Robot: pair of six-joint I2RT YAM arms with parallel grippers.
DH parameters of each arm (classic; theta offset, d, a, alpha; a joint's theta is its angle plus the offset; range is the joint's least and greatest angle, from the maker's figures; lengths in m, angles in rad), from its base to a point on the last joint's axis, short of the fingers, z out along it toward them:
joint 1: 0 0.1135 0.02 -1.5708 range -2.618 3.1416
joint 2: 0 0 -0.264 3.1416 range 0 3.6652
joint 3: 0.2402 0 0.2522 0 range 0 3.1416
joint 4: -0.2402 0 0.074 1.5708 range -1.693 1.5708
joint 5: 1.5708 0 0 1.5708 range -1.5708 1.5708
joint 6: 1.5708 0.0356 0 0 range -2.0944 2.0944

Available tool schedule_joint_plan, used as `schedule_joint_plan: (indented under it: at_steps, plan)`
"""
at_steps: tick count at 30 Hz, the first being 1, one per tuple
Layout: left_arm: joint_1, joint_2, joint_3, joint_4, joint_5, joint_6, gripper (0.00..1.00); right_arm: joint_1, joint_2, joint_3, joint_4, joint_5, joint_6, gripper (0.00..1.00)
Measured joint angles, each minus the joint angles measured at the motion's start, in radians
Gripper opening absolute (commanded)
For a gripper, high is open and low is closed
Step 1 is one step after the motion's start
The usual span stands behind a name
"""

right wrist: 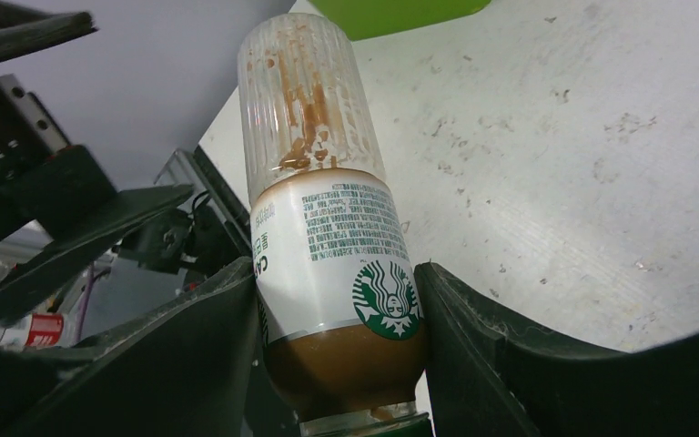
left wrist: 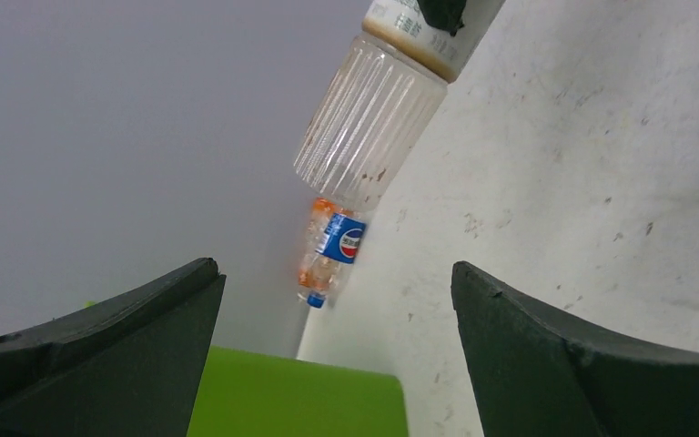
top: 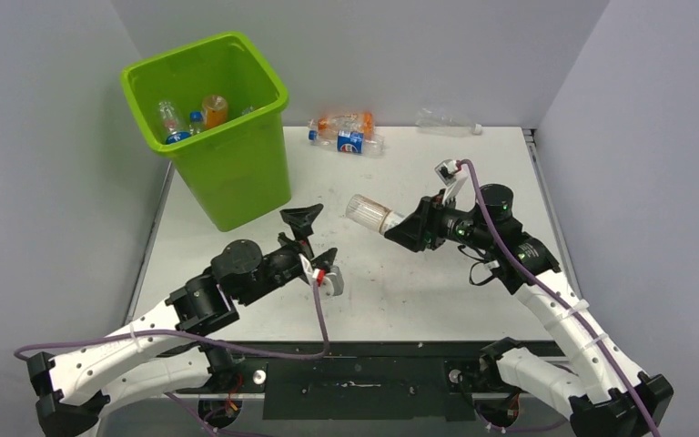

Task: Put the plastic bottles in the bin
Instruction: Pick up the plastic bottle from the corner of the board, then place the plastic bottle in the trash bin.

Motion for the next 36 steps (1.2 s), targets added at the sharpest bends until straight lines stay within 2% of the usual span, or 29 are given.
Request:
schedule_joint_plan:
  at_steps: [4, 8, 17, 22, 25, 28, 29, 30, 31, 32, 33, 36]
  plan:
    - [0.0, 0.074, 0.0, 0.002, 0.01, 0.17, 0.96, 0.034, -0.004, 0.063, -0.131, -0.031, -0.04, 0.05]
    - [-0.017, 0.142, 0.008, 0.002, 0.024, 0.27, 0.96, 0.07, 0.016, 0.119, -0.2, -0.048, -0.079, 0.05]
    - [-0.063, 0.185, 0.04, 0.002, 0.037, 0.342, 1.0, 0.088, 0.062, 0.124, -0.253, -0.077, -0.104, 0.05]
    - [-0.072, 0.216, 0.047, 0.002, 0.019, 0.355, 0.84, 0.102, 0.062, 0.124, -0.241, -0.117, -0.102, 0.05]
    - [-0.082, 0.239, 0.047, 0.002, 0.006, 0.364, 0.62, 0.108, 0.062, 0.124, -0.235, -0.136, -0.099, 0.05]
    - [-0.085, 0.248, 0.047, 0.003, -0.018, 0.362, 0.46, 0.111, 0.061, 0.124, -0.23, -0.153, -0.096, 0.05]
    - [-0.085, 0.249, 0.048, 0.003, -0.024, 0.358, 0.41, 0.111, 0.061, 0.125, -0.231, -0.158, -0.095, 0.09]
    - [-0.085, 0.249, 0.05, 0.002, -0.027, 0.356, 0.38, 0.111, 0.061, 0.126, -0.23, -0.159, -0.092, 0.33]
    - [-0.085, 0.249, 0.054, 0.0, -0.033, 0.355, 0.35, 0.111, 0.061, 0.13, -0.23, -0.16, -0.091, 0.68]
    - [-0.085, 0.249, 0.058, -0.001, -0.036, 0.346, 0.34, 0.111, 0.061, 0.136, -0.231, -0.159, -0.091, 0.87]
    - [-0.086, 0.248, 0.064, -0.002, -0.038, 0.335, 0.31, 0.111, 0.06, 0.142, -0.229, -0.159, -0.09, 0.98]
    - [-0.088, 0.248, 0.086, 0.0, -0.039, 0.262, 0.26, 0.116, 0.046, 0.156, -0.216, -0.155, -0.085, 0.92]
